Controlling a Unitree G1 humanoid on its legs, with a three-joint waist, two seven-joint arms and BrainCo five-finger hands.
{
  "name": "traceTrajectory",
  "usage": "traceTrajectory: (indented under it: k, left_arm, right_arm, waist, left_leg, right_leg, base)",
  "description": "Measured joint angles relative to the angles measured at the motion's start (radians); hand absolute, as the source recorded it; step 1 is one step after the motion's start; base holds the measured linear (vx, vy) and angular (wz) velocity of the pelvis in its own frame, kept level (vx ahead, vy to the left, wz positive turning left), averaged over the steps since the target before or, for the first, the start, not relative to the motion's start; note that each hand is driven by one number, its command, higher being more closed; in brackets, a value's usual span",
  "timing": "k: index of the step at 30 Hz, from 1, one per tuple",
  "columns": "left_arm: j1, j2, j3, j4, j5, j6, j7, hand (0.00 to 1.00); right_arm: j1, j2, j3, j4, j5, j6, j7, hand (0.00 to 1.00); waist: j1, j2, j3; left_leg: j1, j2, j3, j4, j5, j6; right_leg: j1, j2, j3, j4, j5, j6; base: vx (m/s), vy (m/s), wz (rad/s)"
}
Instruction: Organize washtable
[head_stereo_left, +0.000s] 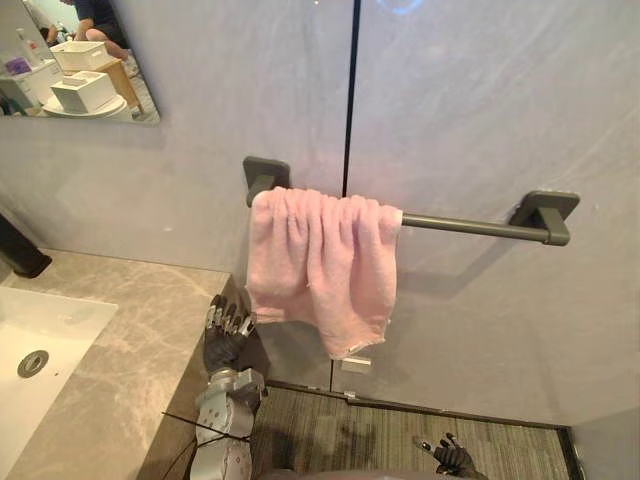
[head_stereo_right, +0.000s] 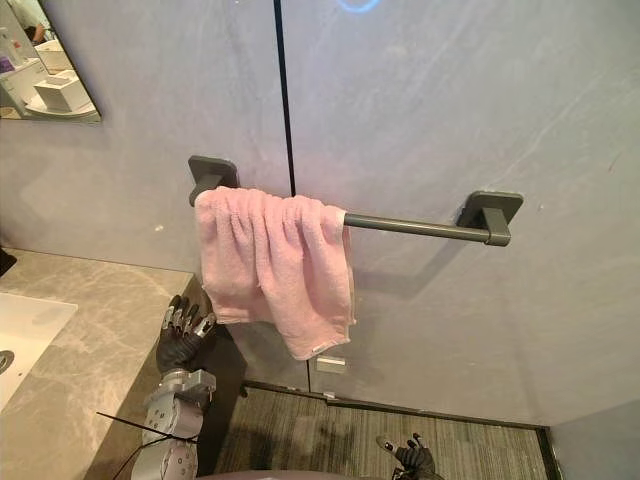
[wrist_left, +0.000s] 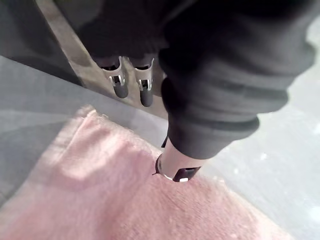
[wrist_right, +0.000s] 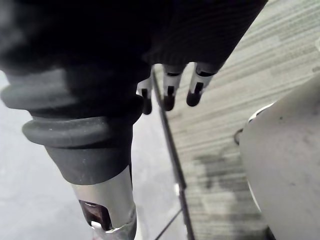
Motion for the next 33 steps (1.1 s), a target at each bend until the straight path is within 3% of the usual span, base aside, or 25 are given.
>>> traceTrajectory:
  k: [11, 12, 23, 24, 33]
  left_arm:
    - [-0.059, 0.071, -0.041, -0.009, 0.03, -0.016, -0.022, 0.0]
    - [-0.068, 0.079, -0.043, 0.0, 0.04, -0.017, -0.027, 0.0]
    - [-0.114, 0.149, -0.076, 0.136, 0.07, -0.017, -0.04, 0.0]
    - [-0.117, 0.15, -0.076, 0.15, 0.07, -0.016, -0.04, 1.0]
    - [-0.159, 0.181, -0.126, 0.185, 0.079, 0.005, -0.085, 1.0]
  right_arm:
    - [-0.011, -0.014, 0.014, 0.023, -0.033, 0.002, 0.02, 0.0]
    - [-0.026, -0.017, 0.013, 0.041, -0.036, 0.003, 0.02, 0.0]
    - [-0.041, -0.033, 0.012, 0.053, -0.043, 0.006, 0.022, 0.0]
    - [-0.043, -0.034, 0.012, 0.053, -0.045, 0.007, 0.022, 0.0]
    - [-0.067, -0.034, 0.011, 0.048, -0.043, 0.008, 0.021, 0.0]
  waist:
    - [-0.015, 0.005, -0.025]
    - [-0.027, 0.004, -0.026]
    - [-0.036, 0.004, -0.025]
    - [-0.039, 0.004, -0.025]
    - [-0.061, 0.004, -0.024]
  left_leg:
    - [0.007, -0.005, 0.002, -0.033, 0.008, 0.006]
    - [0.007, -0.005, 0.002, -0.034, 0.008, 0.006]
    - [0.007, -0.01, 0.003, -0.041, 0.011, 0.011]
    - [0.006, -0.012, -0.001, -0.048, 0.013, 0.014]
    - [0.0, -0.019, -0.01, -0.06, 0.017, 0.018]
  right_leg:
    - [0.01, 0.005, 0.005, -0.044, 0.018, 0.0]
    - [0.012, 0.007, 0.008, -0.05, 0.023, -0.007]
    - [0.004, 0.008, 0.032, -0.061, 0.034, -0.011]
    - [-0.002, 0.008, 0.035, -0.061, 0.035, -0.01]
    - [-0.009, 0.01, 0.055, -0.093, 0.055, -0.008]
  base:
    - [0.0, 0.0, 0.0]
    - [0.0, 0.0, 0.0]
    - [-0.04, -0.007, -0.04]
    - [-0.04, -0.007, -0.05]
    - [-0.01, -0.006, -0.07]
